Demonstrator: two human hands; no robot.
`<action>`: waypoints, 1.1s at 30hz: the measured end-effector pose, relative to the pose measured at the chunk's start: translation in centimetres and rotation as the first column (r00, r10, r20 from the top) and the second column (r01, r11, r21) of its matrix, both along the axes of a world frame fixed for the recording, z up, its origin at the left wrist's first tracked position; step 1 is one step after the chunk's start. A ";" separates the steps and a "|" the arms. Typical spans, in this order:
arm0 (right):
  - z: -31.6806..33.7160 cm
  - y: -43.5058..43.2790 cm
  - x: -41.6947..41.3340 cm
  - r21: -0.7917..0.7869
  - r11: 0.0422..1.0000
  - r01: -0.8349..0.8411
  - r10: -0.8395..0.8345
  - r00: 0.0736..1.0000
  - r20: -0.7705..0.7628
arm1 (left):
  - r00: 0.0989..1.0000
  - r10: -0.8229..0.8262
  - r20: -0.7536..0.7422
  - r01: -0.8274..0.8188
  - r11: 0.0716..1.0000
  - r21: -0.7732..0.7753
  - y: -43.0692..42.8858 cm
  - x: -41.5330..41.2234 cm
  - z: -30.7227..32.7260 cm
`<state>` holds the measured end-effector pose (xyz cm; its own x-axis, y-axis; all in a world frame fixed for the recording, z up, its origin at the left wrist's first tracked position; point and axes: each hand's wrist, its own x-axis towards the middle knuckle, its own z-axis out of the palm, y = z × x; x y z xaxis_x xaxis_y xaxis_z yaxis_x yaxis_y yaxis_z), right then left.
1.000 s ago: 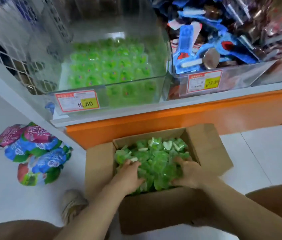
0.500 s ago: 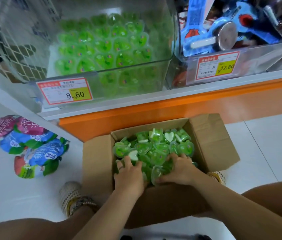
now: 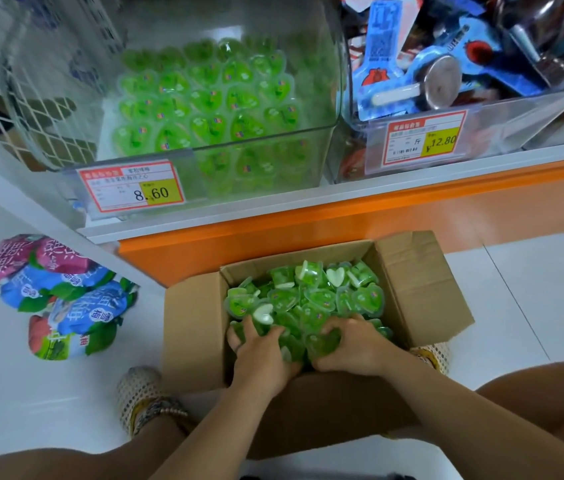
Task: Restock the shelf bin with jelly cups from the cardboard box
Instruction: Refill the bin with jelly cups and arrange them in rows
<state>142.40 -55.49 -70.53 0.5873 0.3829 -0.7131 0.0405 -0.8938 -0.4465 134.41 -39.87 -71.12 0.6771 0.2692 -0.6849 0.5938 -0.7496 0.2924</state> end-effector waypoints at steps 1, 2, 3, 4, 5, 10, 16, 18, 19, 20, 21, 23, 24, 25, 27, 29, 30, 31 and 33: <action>0.0 -0.1 0.0 0.004 1.000 0.009 -0.009 1.000 -0.002 | 1.000 0.008 0.025 -0.008 1.000 0.007 -0.1 -0.2 -0.2; 0.1 -0.3 0.1 0.006 1.000 0.013 -0.013 1.000 -0.005 | 0.999 0.012 0.053 -0.013 1.000 0.018 -0.1 -0.3 -0.2; 0.3 -0.4 0.1 0.010 1.000 0.016 -0.016 1.000 -0.009 | 0.996 0.008 0.083 -0.010 0.999 0.030 -0.1 -0.4 -0.2; 0.4 -0.5 0.2 0.016 1.000 0.024 -0.023 1.000 -0.014 | 0.993 -0.004 0.116 -0.001 0.999 0.045 0.0 -0.5 -0.1; 0.6 -0.6 0.4 0.024 0.999 0.031 -0.031 0.999 -0.016 | 0.989 -0.021 0.143 0.011 0.998 0.064 0.1 -0.6 0.0; 1.7 -1.6 1.8 0.031 0.999 0.031 -0.033 0.998 0.060 | 0.984 -0.046 0.175 0.038 0.998 0.050 0.5 -0.8 -0.1; 1.6 -2.0 1.8 0.028 0.997 0.065 -0.069 0.980 0.189 | 0.998 -0.016 0.060 0.014 0.999 0.040 -0.2 0.4 -0.4; 1.0 -1.9 1.2 0.037 0.997 0.067 -0.073 0.978 0.197 | 0.997 0.008 0.081 -0.010 1.000 0.020 -0.3 0.4 -0.4; 0.7 -1.8 1.0 0.033 0.997 0.069 -0.074 0.977 0.199 | 0.994 0.019 0.106 -0.021 1.000 0.016 -0.3 0.3 -0.4; 0.5 -1.8 0.9 0.026 0.997 0.067 -0.070 0.977 0.202 | 0.990 0.029 0.137 -0.031 0.999 0.017 -0.1 0.1 -0.4; 0.3 -1.7 0.9 0.023 0.998 0.065 -0.068 0.977 0.202 | 0.985 0.035 0.169 -0.040 0.999 0.021 0.0 -0.2 -0.4; 0.1 -1.4 0.7 0.039 0.997 0.059 -0.066 0.980 0.187 | 0.974 0.044 0.221 -0.052 0.998 0.034 0.2 -0.6 -0.4; 0.0 -1.3 0.6 0.055 0.997 0.052 -0.061 0.982 0.179 | 0.971 0.045 0.237 -0.056 0.998 0.042 0.2 -0.8 -0.5; -0.1 -1.1 0.4 0.071 0.996 0.044 -0.056 0.984 0.170 | 0.968 0.045 0.245 -0.059 0.997 0.049 0.2 -0.8 -0.5; -0.2 -0.8 0.2 0.102 0.994 0.034 -0.050 0.986 0.161 | 0.969 0.056 0.239 -0.069 0.997 0.045 0.1 -0.7 -0.5; -0.2 -0.6 0.2 0.120 0.992 0.026 -0.045 0.986 0.161 | 0.976 0.060 0.211 -0.070 0.997 0.039 0.0 -0.2 -0.4; -0.2 -0.5 0.2 0.121 0.992 0.025 -0.045 0.986 0.158 | 0.979 0.052 0.197 -0.063 0.997 0.048 0.0 0.0 -0.4; -0.2 -0.5 0.3 0.118 0.993 0.031 -0.048 0.988 0.149 | 0.981 0.044 0.187 -0.056 0.996 0.062 -0.1 0.2 -0.3; -0.1 -0.5 0.6 0.115 0.992 0.046 -0.060 0.991 0.123 | 0.980 0.032 0.196 -0.050 0.995 0.087 0.1 0.3 -0.1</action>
